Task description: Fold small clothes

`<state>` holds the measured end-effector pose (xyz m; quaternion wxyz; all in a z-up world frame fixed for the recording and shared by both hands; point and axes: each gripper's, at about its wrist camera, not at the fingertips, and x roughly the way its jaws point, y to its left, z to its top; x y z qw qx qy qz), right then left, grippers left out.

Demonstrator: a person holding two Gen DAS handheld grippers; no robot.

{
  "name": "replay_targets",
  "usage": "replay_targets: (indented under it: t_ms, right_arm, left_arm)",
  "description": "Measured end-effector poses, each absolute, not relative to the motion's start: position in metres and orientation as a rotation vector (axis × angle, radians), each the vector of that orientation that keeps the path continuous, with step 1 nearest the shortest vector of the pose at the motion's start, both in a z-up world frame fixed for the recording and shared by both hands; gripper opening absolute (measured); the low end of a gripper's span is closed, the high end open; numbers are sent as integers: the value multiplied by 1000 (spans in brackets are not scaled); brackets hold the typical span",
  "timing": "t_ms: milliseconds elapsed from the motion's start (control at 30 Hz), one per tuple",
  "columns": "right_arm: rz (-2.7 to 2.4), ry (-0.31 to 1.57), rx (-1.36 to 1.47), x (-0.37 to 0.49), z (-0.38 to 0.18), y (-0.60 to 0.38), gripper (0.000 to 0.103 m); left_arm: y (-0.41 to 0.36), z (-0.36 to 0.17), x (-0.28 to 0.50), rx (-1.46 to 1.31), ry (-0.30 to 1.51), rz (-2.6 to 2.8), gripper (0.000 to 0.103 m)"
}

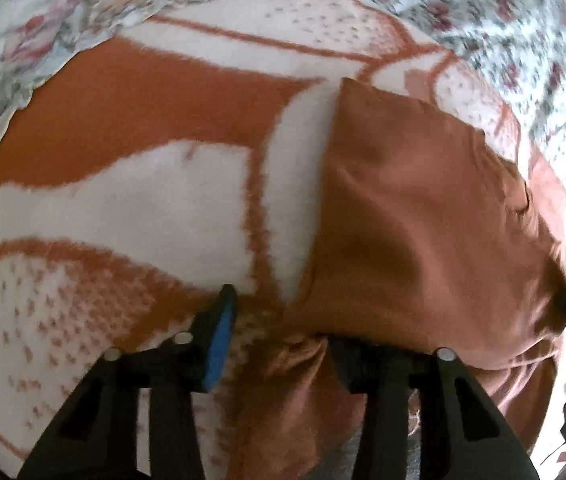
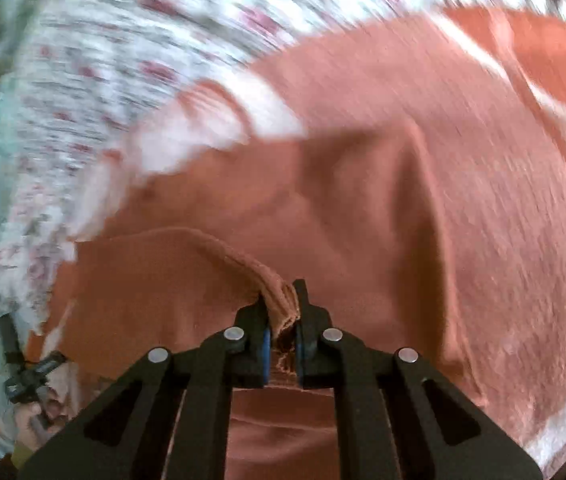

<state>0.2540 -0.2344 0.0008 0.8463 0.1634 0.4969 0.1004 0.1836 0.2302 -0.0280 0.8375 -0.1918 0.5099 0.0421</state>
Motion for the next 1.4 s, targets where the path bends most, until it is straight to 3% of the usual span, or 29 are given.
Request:
replay_targets:
  t_ms: [333,533,667,867,900,933,1100,1133,1267,1300,1367,1400]
  right_arm:
    - [251,947,477,246,8,-243,10]
    - [227,1002,419,245,2,-239,10]
    - [56,1113,252,252,-12,-240,18]
    - [133,957,284,225,28,-230,24]
    - [224,970,299,226,27,-217,31]
    - [275,994,308,226,22,-210,36]
    - [197,1172,324,235,-30,-211,34]
    - [189,1164,358,235,-33,-220,32]
    - [110,1124,360,214,-20,-255,35]
    - [75,1122,337,206,-15,-261,36]
    - [86,1104,365,190,-7,-277,36]
    - [90,1098,380,180,-3,-285,36]
  left_arm:
    - [250,-30,177,-522,1059,108,43]
    - [262,-34,172,-610,1054,90,43]
    - [253,-17,161,-539,1073,71,39]
    - [207,31,163,-461,985,-185,44]
    - [196,32,171,-447,983,-215,45]
    - [186,28,181,-438,993,-243,46]
    - [186,-16,218,-356,1122,-112,45]
    - [197,-25,219,-394,1144,-109,38]
    - [218,-25,197,-457,1152,-154,36]
    - [217,-22,189,-435,1156,-162,36]
    - [210,-15,166,-383,1175,-159,53]
    - [207,-11,151,-358,1179,-154,54]
